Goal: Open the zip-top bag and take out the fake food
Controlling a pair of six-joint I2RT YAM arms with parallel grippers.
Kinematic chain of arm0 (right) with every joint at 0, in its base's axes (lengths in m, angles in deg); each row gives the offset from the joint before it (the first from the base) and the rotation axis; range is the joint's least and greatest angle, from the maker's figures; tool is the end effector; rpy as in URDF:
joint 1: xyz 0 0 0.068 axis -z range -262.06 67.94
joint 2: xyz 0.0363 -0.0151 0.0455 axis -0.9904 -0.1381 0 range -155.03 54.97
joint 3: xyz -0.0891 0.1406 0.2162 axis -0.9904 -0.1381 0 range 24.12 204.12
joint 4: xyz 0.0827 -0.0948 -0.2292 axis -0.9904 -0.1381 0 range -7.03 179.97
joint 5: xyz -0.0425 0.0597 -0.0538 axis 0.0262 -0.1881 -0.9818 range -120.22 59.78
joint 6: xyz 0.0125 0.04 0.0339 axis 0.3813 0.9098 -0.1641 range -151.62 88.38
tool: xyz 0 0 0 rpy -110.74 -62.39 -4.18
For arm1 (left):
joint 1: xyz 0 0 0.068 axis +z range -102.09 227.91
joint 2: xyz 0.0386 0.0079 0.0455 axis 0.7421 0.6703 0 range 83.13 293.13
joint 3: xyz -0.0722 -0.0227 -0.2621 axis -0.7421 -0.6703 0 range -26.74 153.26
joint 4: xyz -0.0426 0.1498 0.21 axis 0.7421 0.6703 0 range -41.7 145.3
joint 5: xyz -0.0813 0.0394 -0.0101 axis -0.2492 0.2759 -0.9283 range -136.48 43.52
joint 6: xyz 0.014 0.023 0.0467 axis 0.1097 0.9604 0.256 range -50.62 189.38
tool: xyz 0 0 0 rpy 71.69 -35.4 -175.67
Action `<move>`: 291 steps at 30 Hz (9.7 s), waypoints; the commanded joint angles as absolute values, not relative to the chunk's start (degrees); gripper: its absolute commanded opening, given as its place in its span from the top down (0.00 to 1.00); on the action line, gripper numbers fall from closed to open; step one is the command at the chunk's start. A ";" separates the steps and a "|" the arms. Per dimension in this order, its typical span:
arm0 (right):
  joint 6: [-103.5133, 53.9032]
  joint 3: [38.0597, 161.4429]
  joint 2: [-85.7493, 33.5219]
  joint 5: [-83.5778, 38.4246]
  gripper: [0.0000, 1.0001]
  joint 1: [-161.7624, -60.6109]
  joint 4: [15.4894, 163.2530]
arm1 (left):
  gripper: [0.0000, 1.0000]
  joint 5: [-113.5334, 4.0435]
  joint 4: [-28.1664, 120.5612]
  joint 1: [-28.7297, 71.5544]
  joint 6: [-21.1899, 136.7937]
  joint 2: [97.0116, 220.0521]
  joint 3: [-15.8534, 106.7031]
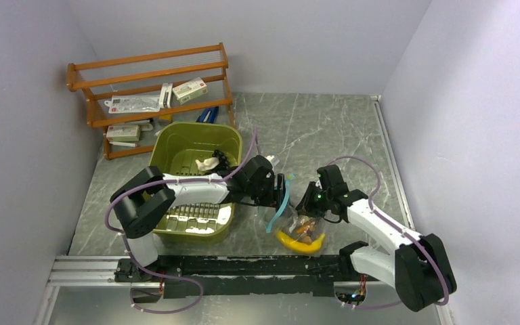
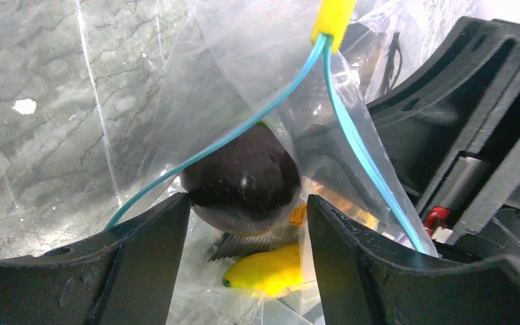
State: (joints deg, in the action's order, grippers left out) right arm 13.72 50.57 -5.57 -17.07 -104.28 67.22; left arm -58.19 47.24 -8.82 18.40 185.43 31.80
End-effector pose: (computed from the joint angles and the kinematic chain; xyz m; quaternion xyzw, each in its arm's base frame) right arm 0.1692 0.0779 0.1648 0.1588 0.9393 0.2488 0.1747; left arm 0.1995 -0.3172 0.1716 0.0866 0.9080 -0.3773 0.1600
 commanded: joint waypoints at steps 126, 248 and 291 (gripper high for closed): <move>14.41 47.39 0.60 -19.38 0.81 -104.56 63.80 | 0.52 -50.67 70.26 33.05 33.30 162.24 24.13; 15.42 50.56 5.28 -21.53 0.75 -104.56 53.84 | 0.62 -53.75 67.60 -10.98 26.38 182.78 37.13; 14.77 51.73 3.32 -23.67 0.75 -104.56 53.11 | 0.80 -26.91 82.39 -21.43 37.43 186.35 42.86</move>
